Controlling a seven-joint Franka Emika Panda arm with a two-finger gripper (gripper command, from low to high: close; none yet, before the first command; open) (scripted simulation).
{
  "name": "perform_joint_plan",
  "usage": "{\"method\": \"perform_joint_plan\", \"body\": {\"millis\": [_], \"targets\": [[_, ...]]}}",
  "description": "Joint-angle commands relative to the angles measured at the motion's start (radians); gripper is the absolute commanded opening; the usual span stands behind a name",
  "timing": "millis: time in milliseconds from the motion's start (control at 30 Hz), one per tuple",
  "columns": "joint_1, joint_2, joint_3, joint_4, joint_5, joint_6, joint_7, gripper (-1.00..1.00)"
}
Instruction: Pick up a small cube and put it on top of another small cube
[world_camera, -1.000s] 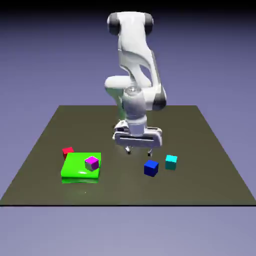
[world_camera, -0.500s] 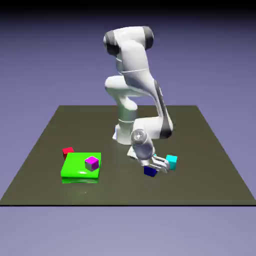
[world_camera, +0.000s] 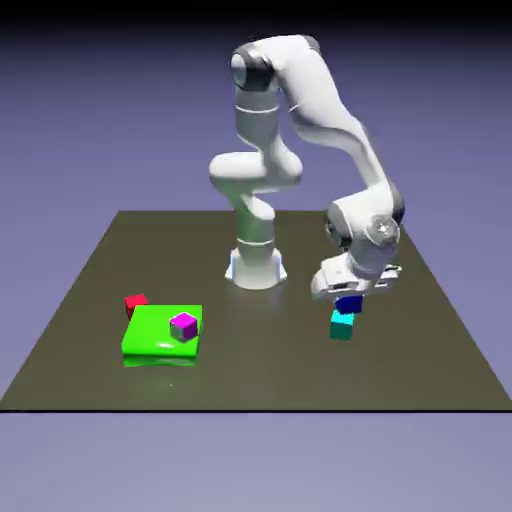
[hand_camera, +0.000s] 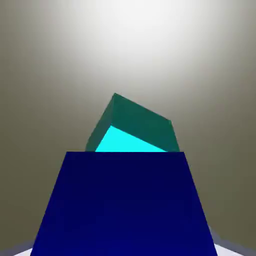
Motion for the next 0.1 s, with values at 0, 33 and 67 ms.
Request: {"method": "perform_joint_plan", "body": {"millis": [0, 33, 67], "targets": [[0.000, 0.000, 0.000, 0.000, -0.003, 0.000, 0.002, 1.00], [0.000, 0.000, 0.000, 0.000, -0.003, 0.000, 0.002, 1.00], [-0.007, -0.027, 0.004, 0.018, 0.005, -0.044, -0.005, 1.00]]}}
